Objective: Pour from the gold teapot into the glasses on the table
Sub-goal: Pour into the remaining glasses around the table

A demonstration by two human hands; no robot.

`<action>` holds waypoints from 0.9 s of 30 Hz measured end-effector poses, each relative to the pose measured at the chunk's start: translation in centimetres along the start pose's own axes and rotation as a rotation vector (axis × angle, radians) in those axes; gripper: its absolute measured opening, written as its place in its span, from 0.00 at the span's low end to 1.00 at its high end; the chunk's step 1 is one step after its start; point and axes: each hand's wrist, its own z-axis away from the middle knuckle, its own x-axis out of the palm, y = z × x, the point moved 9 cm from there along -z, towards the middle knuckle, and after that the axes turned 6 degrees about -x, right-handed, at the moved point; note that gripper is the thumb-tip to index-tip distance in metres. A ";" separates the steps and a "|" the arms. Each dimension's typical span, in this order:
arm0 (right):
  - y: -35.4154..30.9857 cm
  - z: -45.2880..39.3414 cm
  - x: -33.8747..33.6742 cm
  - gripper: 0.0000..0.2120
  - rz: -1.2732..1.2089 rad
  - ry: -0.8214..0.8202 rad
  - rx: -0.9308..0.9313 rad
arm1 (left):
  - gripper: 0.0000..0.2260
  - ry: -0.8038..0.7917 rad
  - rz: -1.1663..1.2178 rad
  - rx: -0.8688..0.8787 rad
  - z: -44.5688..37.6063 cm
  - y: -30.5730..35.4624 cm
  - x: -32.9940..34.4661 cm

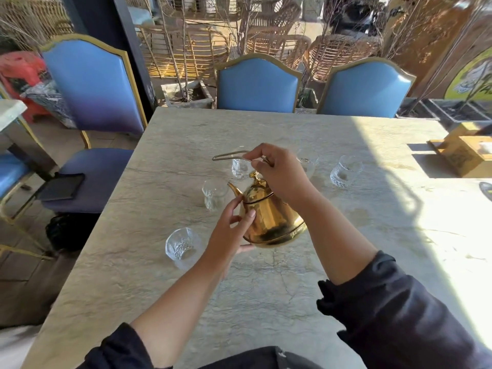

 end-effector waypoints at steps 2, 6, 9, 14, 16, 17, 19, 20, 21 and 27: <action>-1.3 0.1 0.8 0.08 0.045 -0.036 -0.027 | 0.26 0.009 0.025 -0.004 0.4 -0.5 -0.5; -2.8 -0.3 2.4 0.08 0.095 -0.076 -0.037 | 0.31 0.017 0.107 -0.023 0.9 -0.8 -1.1; -3.4 -0.7 3.4 0.08 0.143 -0.097 -0.016 | 0.30 0.009 0.170 -0.037 1.2 -0.8 -1.5; -4.0 -0.9 4.1 0.08 0.195 -0.101 -0.003 | 0.22 -0.018 0.196 -0.048 1.4 -0.7 -1.8; -4.1 -0.9 4.2 0.08 0.206 -0.104 0.003 | 0.24 -0.028 0.197 -0.046 1.5 -0.6 -1.7; -4.1 -0.8 4.3 0.08 0.211 -0.104 0.005 | 0.27 -0.031 0.199 -0.045 1.5 -0.6 -1.7; -4.2 -0.8 4.4 0.08 0.219 -0.104 0.005 | 0.30 -0.030 0.204 -0.043 1.5 -0.7 -1.8; -4.3 -0.8 4.4 0.08 0.222 -0.105 0.004 | 0.30 -0.028 0.207 -0.043 1.5 -0.7 -1.9; -4.4 -0.8 4.5 0.08 0.222 -0.106 0.004 | 0.30 -0.027 0.210 -0.044 1.6 -0.8 -2.0; -4.9 -0.8 4.8 0.08 0.225 -0.120 -0.006 | 0.23 -0.024 0.227 -0.051 1.8 -0.8 -2.2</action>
